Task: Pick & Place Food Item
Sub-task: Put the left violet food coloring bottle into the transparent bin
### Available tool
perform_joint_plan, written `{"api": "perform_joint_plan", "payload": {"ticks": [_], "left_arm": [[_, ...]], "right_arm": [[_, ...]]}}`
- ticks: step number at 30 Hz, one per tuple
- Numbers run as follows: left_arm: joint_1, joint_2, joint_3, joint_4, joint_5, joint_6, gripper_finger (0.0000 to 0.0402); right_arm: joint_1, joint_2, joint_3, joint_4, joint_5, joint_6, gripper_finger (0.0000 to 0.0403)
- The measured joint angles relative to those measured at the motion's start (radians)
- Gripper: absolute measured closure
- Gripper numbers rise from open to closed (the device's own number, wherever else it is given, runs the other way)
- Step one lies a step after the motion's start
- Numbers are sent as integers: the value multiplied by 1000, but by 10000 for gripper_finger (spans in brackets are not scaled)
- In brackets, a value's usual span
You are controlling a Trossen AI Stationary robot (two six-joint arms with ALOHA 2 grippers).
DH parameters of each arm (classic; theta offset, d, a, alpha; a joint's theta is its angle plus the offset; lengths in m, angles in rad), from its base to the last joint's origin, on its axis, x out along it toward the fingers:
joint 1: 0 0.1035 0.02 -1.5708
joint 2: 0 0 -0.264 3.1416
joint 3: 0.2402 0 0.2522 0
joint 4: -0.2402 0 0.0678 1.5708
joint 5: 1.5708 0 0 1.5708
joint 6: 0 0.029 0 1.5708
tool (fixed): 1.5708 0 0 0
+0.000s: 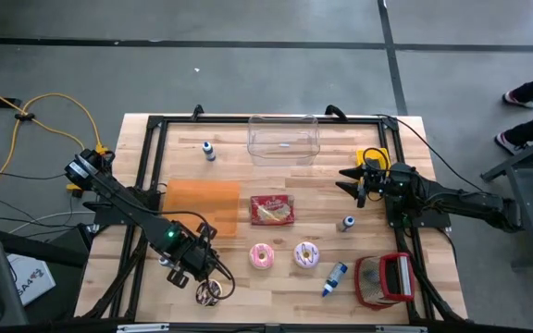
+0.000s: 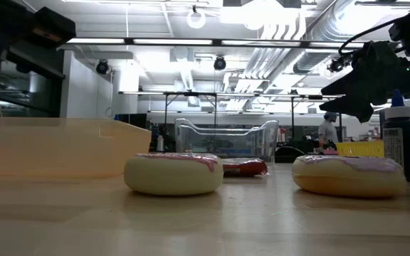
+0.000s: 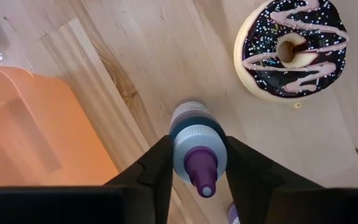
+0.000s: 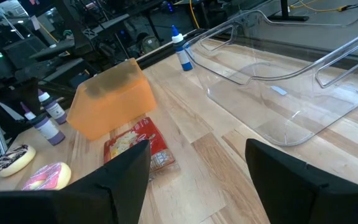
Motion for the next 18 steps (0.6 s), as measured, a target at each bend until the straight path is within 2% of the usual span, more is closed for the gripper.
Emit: {"api": "perform_joint_plan", "payload": {"ticks": [9, 18], "left_arm": [[0, -12, 0, -4, 1, -3, 287], [62, -155, 5, -25, 30, -3, 287]], "right_arm": [[0, 0, 0, 0, 0, 0, 152], [0, 0, 0, 0, 0, 0, 152]]}}
